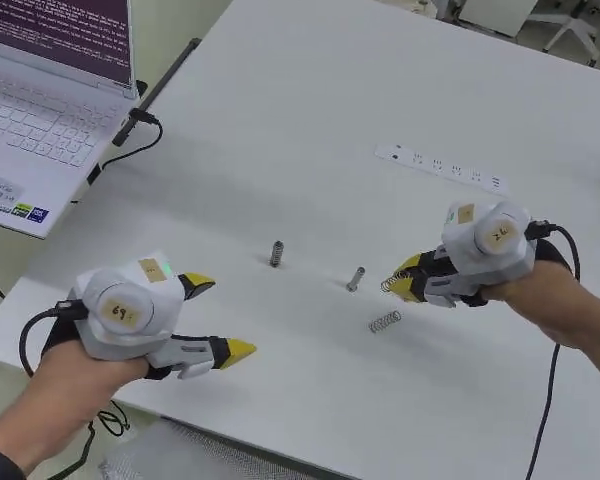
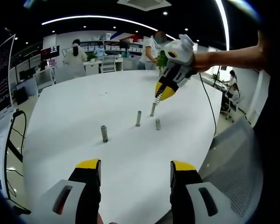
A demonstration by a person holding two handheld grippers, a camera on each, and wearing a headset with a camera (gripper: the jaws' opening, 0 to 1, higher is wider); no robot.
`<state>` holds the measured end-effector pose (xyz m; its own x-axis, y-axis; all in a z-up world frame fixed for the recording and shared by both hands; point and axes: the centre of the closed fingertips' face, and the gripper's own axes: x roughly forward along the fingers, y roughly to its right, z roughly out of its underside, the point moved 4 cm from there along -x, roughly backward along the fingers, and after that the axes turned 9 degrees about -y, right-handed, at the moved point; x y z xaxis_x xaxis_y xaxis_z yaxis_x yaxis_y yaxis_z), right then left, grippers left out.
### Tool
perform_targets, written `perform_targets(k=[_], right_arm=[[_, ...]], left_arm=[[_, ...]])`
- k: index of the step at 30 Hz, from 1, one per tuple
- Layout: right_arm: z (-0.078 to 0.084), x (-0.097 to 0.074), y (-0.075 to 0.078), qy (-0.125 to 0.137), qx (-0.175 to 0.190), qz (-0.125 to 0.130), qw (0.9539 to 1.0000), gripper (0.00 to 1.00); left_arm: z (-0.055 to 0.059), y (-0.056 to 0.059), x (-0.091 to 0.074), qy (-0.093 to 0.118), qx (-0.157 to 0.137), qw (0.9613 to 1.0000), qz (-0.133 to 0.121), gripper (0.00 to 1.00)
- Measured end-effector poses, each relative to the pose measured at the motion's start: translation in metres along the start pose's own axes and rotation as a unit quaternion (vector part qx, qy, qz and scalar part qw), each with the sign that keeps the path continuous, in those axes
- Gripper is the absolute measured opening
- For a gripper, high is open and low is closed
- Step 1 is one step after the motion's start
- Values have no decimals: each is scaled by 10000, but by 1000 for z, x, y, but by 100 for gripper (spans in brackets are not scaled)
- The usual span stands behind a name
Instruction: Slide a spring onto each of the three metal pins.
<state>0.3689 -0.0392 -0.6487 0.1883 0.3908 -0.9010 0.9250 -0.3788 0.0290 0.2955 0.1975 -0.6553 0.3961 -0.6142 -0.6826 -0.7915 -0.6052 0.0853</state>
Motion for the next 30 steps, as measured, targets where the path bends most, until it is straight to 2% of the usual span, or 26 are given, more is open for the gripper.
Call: perform_targets(k=[7, 14, 30], right_arm=[[-9, 10, 15, 45, 97, -28, 9999, 9], [-14, 20, 19, -48, 73, -32, 10000, 9], [-15, 35, 23, -137, -1, -202, 9997, 9]], left_arm=[[-7, -4, -6, 33, 15, 10000, -52, 57], [-9, -5, -8, 52, 0, 10000, -75, 57], [-5, -10, -11, -63, -88, 9999, -130, 57]])
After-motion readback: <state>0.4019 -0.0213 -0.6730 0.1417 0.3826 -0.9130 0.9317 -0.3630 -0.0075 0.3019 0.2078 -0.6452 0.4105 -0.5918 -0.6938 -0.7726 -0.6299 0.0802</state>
